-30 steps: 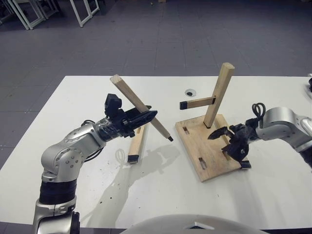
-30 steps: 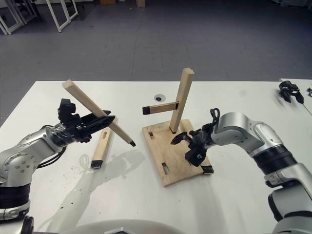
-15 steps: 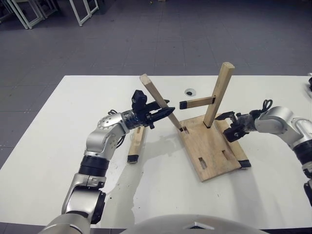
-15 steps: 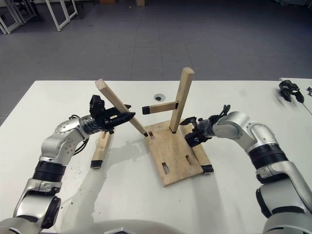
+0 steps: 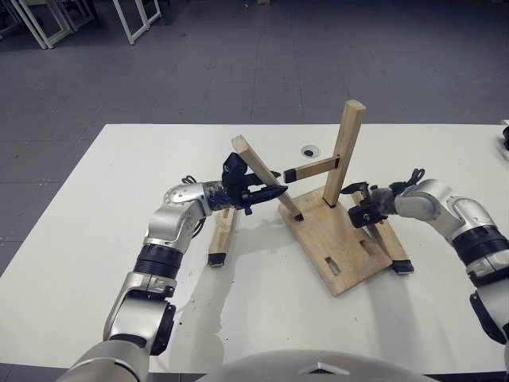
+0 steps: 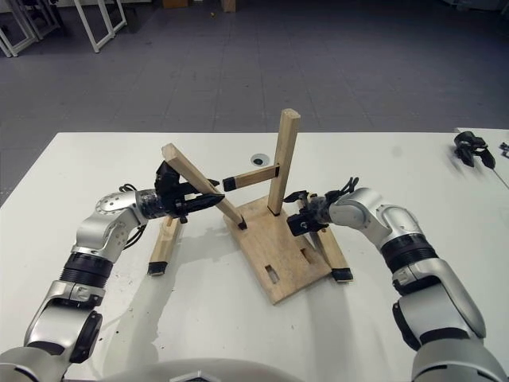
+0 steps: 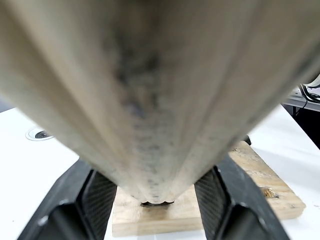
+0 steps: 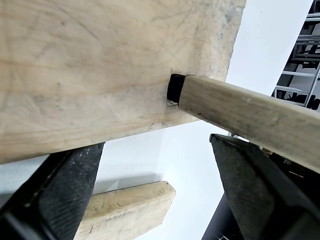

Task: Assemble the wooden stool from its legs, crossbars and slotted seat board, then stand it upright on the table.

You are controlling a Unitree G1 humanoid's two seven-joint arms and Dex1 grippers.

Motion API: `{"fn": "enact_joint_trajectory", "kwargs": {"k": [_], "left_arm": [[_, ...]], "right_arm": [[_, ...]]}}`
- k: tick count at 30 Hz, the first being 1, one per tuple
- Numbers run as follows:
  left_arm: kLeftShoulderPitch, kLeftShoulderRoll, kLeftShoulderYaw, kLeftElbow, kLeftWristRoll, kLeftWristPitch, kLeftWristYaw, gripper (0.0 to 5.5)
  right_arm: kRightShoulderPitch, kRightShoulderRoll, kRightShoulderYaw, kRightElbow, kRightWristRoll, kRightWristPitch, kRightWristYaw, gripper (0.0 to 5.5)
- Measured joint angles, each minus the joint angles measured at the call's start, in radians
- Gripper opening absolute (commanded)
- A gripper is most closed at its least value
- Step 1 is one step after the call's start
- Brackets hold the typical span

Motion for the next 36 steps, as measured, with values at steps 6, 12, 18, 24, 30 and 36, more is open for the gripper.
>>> {"fn": "enact_joint_trajectory", "kwargs": {"k": [6, 12, 18, 24, 30, 36], "left_arm": [[0.022, 0.045, 0.012, -0.106, -0.030, 0.175, 0.020, 2.03], [0.018, 0.062, -0.044, -0.141, 0.014, 0.174, 0.051, 2.03], [-0.001, 0.064, -0.050, -0.126, 0.000, 0.223, 0.059, 2.03], [-0.023, 0.065, -0.049, -0.102, -0.018, 0.257, 0.055, 2.03], [-0.078, 0.068, -0.075, -0.065, -0.018, 0.301, 0.048, 2.03], [-0.110, 0.068, -0.089, -0.015, -0.021, 0.333, 0.036, 2.03]], "right_arm": [[0.018, 0.006, 0.000, -0.043, 0.015, 0.015, 0.018, 3.86], [0.132, 0.000, -0.053, -0.199, 0.159, 0.147, 0.114, 3.86], [0.164, -0.024, -0.170, -0.362, 0.257, 0.307, 0.141, 3.86], [0.164, -0.046, -0.209, -0.349, 0.277, 0.366, 0.128, 3.86], [0.096, 0.000, -0.392, -0.425, 0.413, 0.569, 0.035, 3.86], [-0.067, 0.127, -0.480, -0.602, 0.560, 0.721, -0.064, 2.76]]}}
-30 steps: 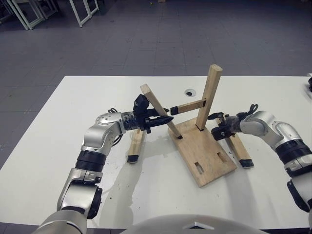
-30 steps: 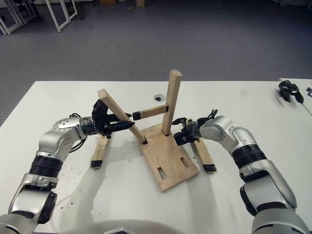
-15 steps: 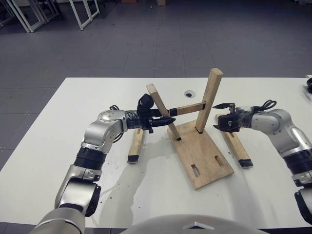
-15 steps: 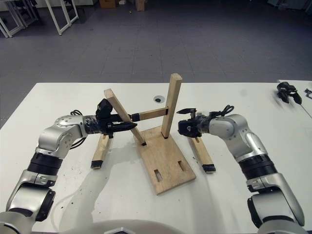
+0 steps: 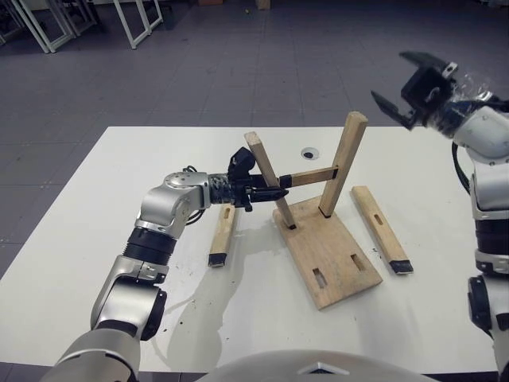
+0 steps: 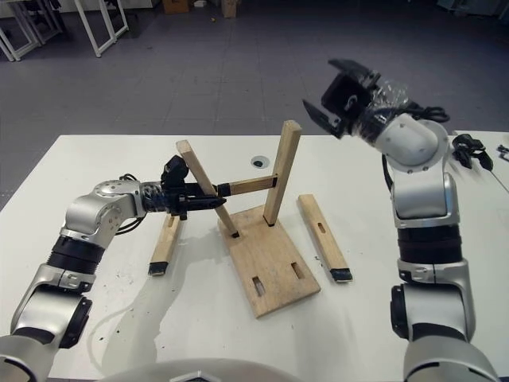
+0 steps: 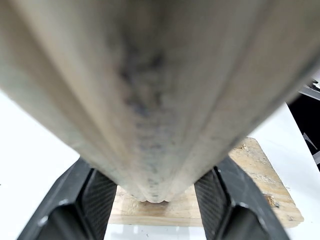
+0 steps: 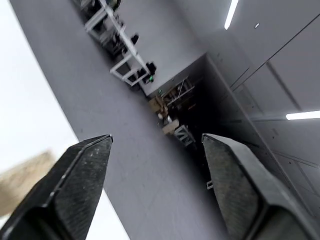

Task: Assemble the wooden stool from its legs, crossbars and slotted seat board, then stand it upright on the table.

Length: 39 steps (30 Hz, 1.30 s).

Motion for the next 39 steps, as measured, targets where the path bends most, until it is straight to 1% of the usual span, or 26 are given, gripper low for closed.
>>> {"fn": "enact_joint_trajectory", "kwargs": {"k": [2, 4, 5, 6, 7, 11, 13, 14, 17, 23, 25, 27, 28, 30, 32, 34, 36, 37, 38, 39], "left_arm": [[-0.006, -0.001, -0.002, 0.011, 0.000, 0.000, -0.005, 2.03], [-0.010, -0.001, -0.006, 0.016, 0.000, 0.000, -0.005, 2.03], [-0.015, -0.001, -0.010, 0.020, 0.000, 0.000, -0.006, 2.03], [-0.018, -0.001, -0.012, 0.023, 0.000, 0.000, -0.006, 2.03], [-0.020, -0.002, -0.014, 0.025, 0.000, 0.000, -0.006, 2.03], [-0.023, -0.002, -0.022, 0.021, 0.002, 0.000, 0.000, 2.03], [-0.022, -0.001, -0.042, 0.002, 0.010, 0.000, 0.018, 2.03], [-0.024, -0.001, -0.054, -0.009, 0.018, -0.002, 0.025, 2.03], [-0.058, 0.004, -0.093, -0.020, 0.035, -0.001, 0.034, 2.03], [-0.076, 0.008, -0.118, -0.006, 0.035, -0.001, 0.035, 2.03], [-0.075, 0.008, -0.118, -0.006, 0.035, -0.001, 0.039, 2.03], [-0.073, 0.008, -0.115, -0.009, 0.035, -0.001, 0.043, 2.03], [-0.072, 0.008, -0.112, -0.010, 0.034, -0.001, 0.044, 2.03], [-0.068, 0.008, -0.109, -0.013, 0.034, -0.002, 0.045, 2.03], [-0.061, 0.006, -0.107, -0.019, 0.034, -0.003, 0.053, 2.03], [-0.051, 0.003, -0.105, -0.026, 0.034, -0.003, 0.066, 2.03], [-0.042, -0.003, -0.099, -0.031, 0.034, -0.003, 0.076, 2.03], [-0.039, -0.004, -0.097, -0.034, 0.034, -0.003, 0.078, 2.03], [-0.035, -0.004, -0.093, -0.034, 0.034, -0.003, 0.080, 2.03], [-0.034, -0.006, -0.091, -0.034, 0.034, -0.002, 0.084, 2.03]], "right_arm": [[-0.044, 0.051, 0.047, -0.055, 0.025, 0.026, 0.016, 2.34], [-0.052, 0.104, 0.114, -0.079, 0.037, 0.042, 0.041, 2.00], [-0.050, 0.125, 0.168, -0.079, 0.036, 0.050, 0.063, 1.91], [-0.047, 0.130, 0.197, -0.077, 0.028, 0.051, 0.075, 1.63], [-0.031, 0.135, 0.239, -0.073, 0.016, 0.049, 0.096, 1.51], [0.071, 0.101, 0.414, 0.033, -0.101, 0.022, 0.177, 0.66], [0.042, 0.056, 0.465, 0.078, -0.189, -0.057, 0.181, 0.19], [0.030, 0.036, 0.483, 0.089, -0.219, -0.091, 0.183, 0.11], [0.025, 0.001, 0.497, 0.095, -0.258, -0.147, 0.183, 0.10], [0.051, -0.002, 0.469, 0.057, -0.262, -0.142, 0.178, 0.10], [0.082, 0.036, 0.426, 0.045, -0.217, -0.092, 0.154, 0.10], [0.086, 0.110, 0.360, 0.025, -0.162, -0.060, 0.084, 0.10], [0.056, 0.152, 0.317, 0.001, -0.149, -0.058, 0.033, 0.10], [-0.004, 0.179, 0.268, -0.032, -0.136, -0.056, -0.023, 0.10], [-0.039, 0.188, 0.252, -0.051, -0.140, -0.054, -0.046, 0.10], [-0.034, 0.180, 0.273, -0.047, -0.170, -0.051, -0.041, 0.10], [0.043, 0.153, 0.338, -0.008, -0.205, -0.049, 0.005, 0.10], [0.118, 0.124, 0.390, 0.028, -0.231, -0.049, 0.043, 0.10], [0.156, 0.111, 0.403, 0.040, -0.239, -0.064, 0.039, 0.10], [0.153, 0.097, 0.414, 0.042, -0.248, -0.072, 0.047, 0.10]]}}
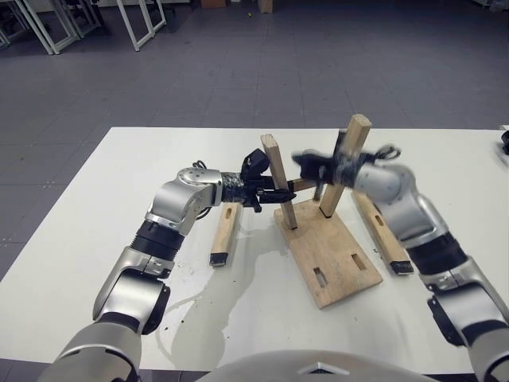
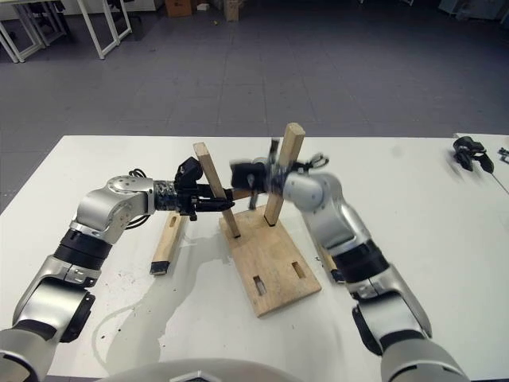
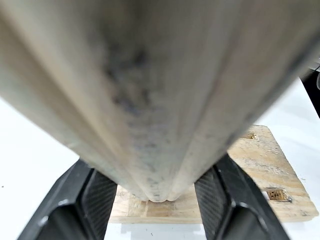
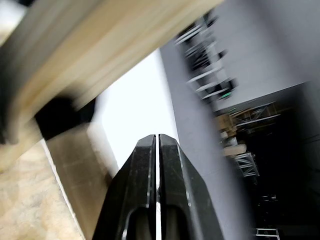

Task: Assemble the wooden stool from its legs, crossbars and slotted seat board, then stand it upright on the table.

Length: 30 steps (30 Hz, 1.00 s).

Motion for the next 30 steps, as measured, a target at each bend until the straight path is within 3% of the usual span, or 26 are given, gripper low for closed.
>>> {"fn": "enact_joint_trajectory", "kwargs": {"k": [9, 16, 17, 19, 23, 27, 30], "left_arm": [[-0.031, -0.039, 0.021, 0.085, -0.013, 0.001, 0.000, 2.03], [-0.034, -0.037, 0.034, 0.057, -0.012, 0.038, 0.018, 2.03], [-0.030, -0.037, 0.044, 0.038, -0.012, 0.046, 0.028, 2.39], [-0.011, -0.032, 0.053, 0.021, 0.004, 0.095, 0.060, 2.59], [0.043, -0.013, 0.148, -0.055, -0.024, 0.154, 0.103, 3.15], [0.084, 0.027, 0.233, -0.214, -0.075, 0.209, 0.114, 3.15], [0.235, 0.099, 0.271, -0.331, -0.074, 0.263, 0.141, 3.15]], "right_arm": [[-0.007, 0.013, -0.031, 0.003, 0.010, 0.016, -0.007, 0.10], [-0.143, 0.169, -0.249, -0.069, 0.212, 0.008, -0.156, 0.10], [-0.139, 0.169, -0.265, -0.071, 0.230, 0.012, -0.162, 0.10], [-0.118, 0.166, -0.294, -0.087, 0.251, 0.034, -0.163, 0.10], [-0.011, 0.110, -0.362, -0.179, 0.334, 0.111, -0.119, 0.10], [0.142, -0.019, -0.434, -0.269, 0.427, 0.158, -0.002, 0.10], [0.279, -0.117, -0.445, -0.293, 0.458, 0.153, 0.107, 0.10]]}}
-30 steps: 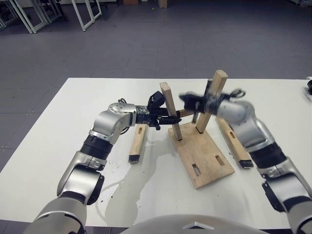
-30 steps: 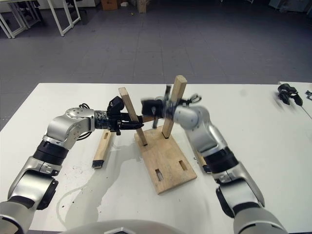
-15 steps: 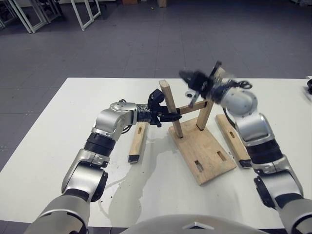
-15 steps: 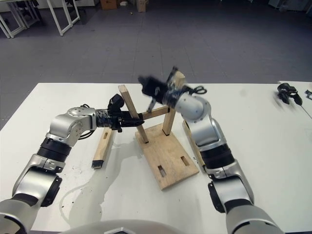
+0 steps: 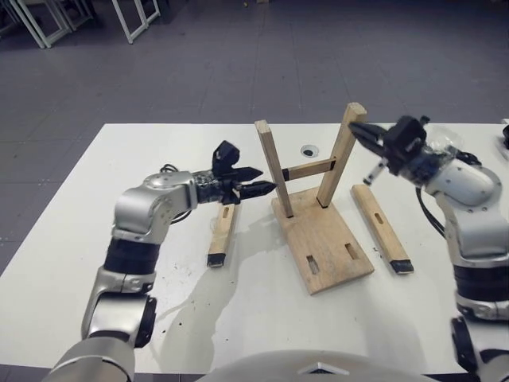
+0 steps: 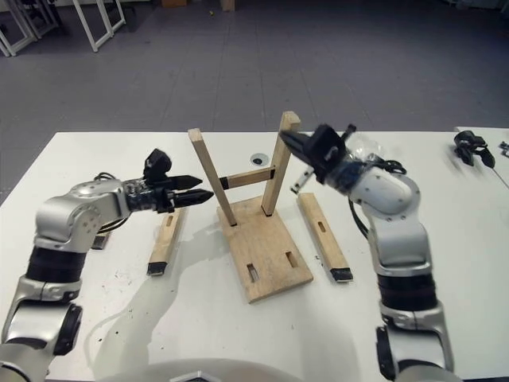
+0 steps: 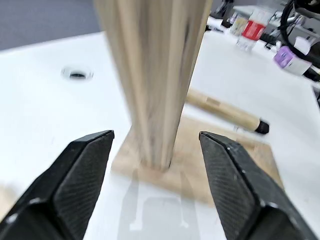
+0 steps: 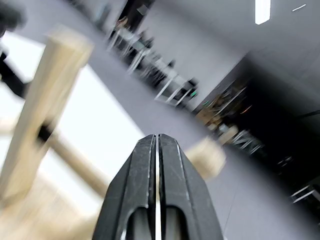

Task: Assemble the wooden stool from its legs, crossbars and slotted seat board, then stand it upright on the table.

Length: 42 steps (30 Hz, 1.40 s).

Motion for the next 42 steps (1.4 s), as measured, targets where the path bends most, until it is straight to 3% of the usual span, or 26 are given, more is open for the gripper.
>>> {"fn": "enact_joint_trajectory", "kwargs": {"k": [3, 9, 13, 16, 21, 29, 38, 42], "left_arm": [[0.122, 0.029, 0.065, -0.119, -0.004, 0.043, 0.061, 3.15], [0.310, 0.005, 0.153, -0.331, 0.066, 0.025, 0.286, 3.15], [0.428, 0.000, 0.164, -0.337, 0.213, -0.078, 0.432, 3.15], [0.487, -0.036, 0.236, -0.305, 0.235, -0.158, 0.476, 3.15], [0.556, -0.034, 0.329, -0.167, 0.276, -0.310, 0.476, 3.15], [0.521, -0.004, 0.360, 0.159, 0.249, -0.502, 0.319, 3.15], [0.429, 0.021, 0.330, 0.337, 0.235, -0.529, 0.224, 1.79], [0.424, 0.036, 0.301, 0.309, 0.254, -0.495, 0.243, 1.30]], "right_arm": [[0.072, -0.065, 0.006, 0.022, -0.004, -0.025, 0.056, 0.10], [0.142, -0.137, 0.157, 0.218, -0.193, -0.131, 0.075, 0.10], [0.175, -0.142, 0.200, 0.251, -0.218, -0.175, 0.089, 0.10], [0.199, -0.143, 0.212, 0.242, -0.212, -0.176, 0.111, 0.10], [0.210, -0.135, 0.239, 0.196, -0.211, -0.163, 0.130, 0.10], [0.167, -0.100, 0.227, 0.101, -0.163, -0.086, 0.132, 0.10], [0.063, -0.093, 0.185, 0.005, -0.084, 0.043, 0.135, 0.10], [0.028, -0.104, 0.119, -0.097, 0.103, 0.344, 0.178, 0.73]]}}
